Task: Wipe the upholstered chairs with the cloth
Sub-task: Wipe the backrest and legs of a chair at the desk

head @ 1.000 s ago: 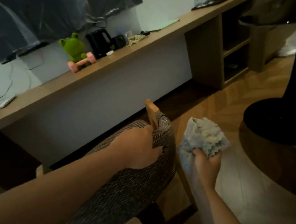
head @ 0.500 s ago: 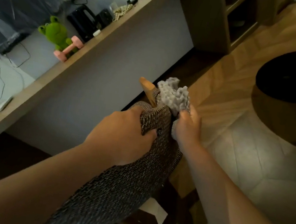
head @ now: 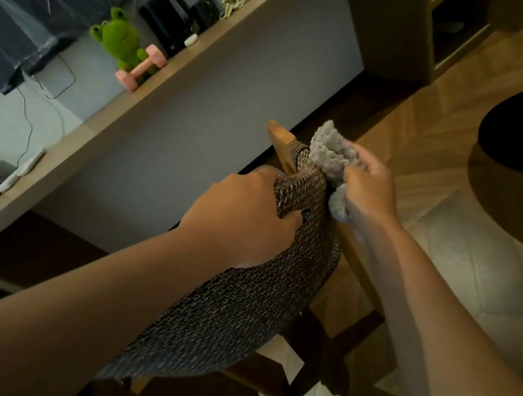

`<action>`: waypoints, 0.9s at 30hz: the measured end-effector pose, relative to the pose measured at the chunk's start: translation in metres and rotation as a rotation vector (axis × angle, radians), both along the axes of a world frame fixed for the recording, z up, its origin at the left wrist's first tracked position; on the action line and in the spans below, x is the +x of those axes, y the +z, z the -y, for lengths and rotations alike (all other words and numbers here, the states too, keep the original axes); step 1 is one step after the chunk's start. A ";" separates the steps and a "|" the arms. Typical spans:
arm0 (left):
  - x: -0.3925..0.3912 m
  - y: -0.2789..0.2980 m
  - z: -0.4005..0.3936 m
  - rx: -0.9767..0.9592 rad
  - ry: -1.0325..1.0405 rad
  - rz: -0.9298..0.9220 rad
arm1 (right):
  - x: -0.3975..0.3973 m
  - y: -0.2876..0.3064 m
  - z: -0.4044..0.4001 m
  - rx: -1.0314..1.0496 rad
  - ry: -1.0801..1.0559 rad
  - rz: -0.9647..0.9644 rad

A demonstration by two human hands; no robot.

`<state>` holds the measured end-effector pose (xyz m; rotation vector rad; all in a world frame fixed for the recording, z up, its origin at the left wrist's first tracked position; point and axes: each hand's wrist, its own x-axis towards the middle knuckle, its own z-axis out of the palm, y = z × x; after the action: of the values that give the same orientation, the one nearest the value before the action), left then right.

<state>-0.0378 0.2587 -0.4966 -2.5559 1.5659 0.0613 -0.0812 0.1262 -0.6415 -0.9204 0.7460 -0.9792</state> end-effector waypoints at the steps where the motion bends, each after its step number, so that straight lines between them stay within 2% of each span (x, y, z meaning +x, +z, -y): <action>1: 0.000 0.000 0.000 -0.004 -0.002 -0.003 | 0.001 -0.005 0.000 -0.011 0.041 -0.018; 4: 0.000 -0.001 0.000 -0.014 -0.006 -0.007 | 0.006 -0.038 -0.010 0.072 0.223 -0.131; 6: 0.000 0.000 0.000 -0.015 -0.005 -0.007 | 0.006 -0.058 -0.016 0.102 0.265 -0.207; 8: -0.001 0.000 0.000 -0.015 -0.002 -0.012 | 0.006 -0.059 -0.021 0.143 0.205 -0.213; 12: -0.001 0.000 0.000 -0.020 0.001 -0.015 | -0.005 -0.026 -0.031 0.148 0.085 -0.151; 15: 0.000 0.000 0.000 -0.025 -0.010 -0.003 | -0.022 0.011 -0.039 -0.025 0.064 -0.109; 17: 0.000 -0.001 0.001 -0.033 -0.014 -0.006 | -0.026 0.030 -0.045 -0.228 0.040 -0.178; 19: -0.002 0.000 0.001 -0.061 0.007 -0.041 | -0.024 0.035 -0.052 -0.326 0.022 -0.230; 21: -0.004 0.001 0.001 -0.086 0.018 -0.065 | -0.021 0.018 -0.059 -0.277 0.056 -0.224; 25: -0.006 0.003 0.001 -0.127 -0.010 -0.088 | -0.011 -0.043 -0.058 -0.089 0.152 -0.344; 27: -0.005 0.003 0.001 -0.150 -0.019 -0.103 | -0.007 -0.052 -0.056 -0.013 0.142 -0.286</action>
<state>-0.0425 0.2580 -0.4941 -2.6907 1.6913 0.0771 -0.0886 0.1817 -0.6931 -1.1233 0.9013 -0.7367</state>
